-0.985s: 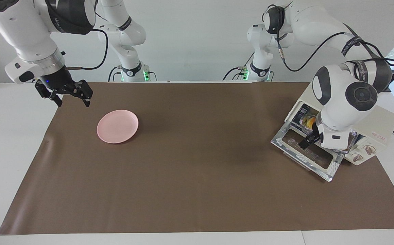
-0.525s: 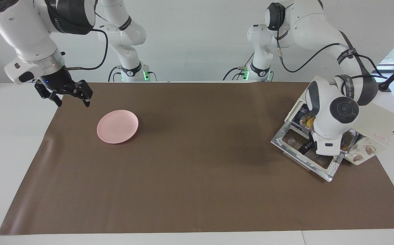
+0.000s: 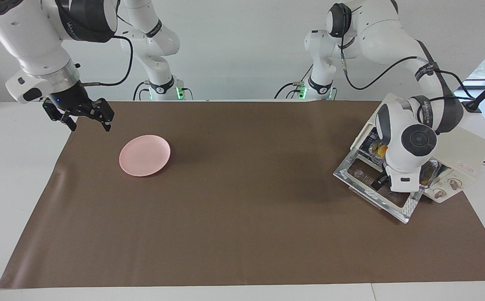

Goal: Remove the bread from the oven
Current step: 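Move the left gripper over the foil tray inside the toaster oven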

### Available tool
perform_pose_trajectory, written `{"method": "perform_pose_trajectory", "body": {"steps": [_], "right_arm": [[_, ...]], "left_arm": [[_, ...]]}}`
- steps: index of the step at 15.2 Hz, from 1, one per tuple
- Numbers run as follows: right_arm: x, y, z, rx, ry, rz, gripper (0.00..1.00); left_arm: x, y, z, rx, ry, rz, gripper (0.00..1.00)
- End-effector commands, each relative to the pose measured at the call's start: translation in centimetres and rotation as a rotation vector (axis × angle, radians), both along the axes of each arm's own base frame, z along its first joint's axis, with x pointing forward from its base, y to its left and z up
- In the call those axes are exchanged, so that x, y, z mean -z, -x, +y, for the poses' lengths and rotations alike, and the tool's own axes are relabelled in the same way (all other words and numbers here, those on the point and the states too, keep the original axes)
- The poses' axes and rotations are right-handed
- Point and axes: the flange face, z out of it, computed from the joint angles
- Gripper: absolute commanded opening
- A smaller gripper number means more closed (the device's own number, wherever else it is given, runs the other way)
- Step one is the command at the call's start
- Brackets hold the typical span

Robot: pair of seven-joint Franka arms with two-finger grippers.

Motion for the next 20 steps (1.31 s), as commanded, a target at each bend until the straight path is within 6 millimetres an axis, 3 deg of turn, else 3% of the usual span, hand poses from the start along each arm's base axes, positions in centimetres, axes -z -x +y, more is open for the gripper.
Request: {"method": "perform_pose_trajectory", "body": {"steps": [1,20], "right_arm": [[0.0,0.5,0.1,-0.019,0.009,0.013,1.00],[0.0,0.5,0.1,-0.019,0.009,0.013,1.00]], "left_arm": [[0.4,1.4,0.7,0.000,-0.012,-0.020,1.00],[1.3,2.4,1.9,-0.014,-0.009,-0.007,1.00]]}}
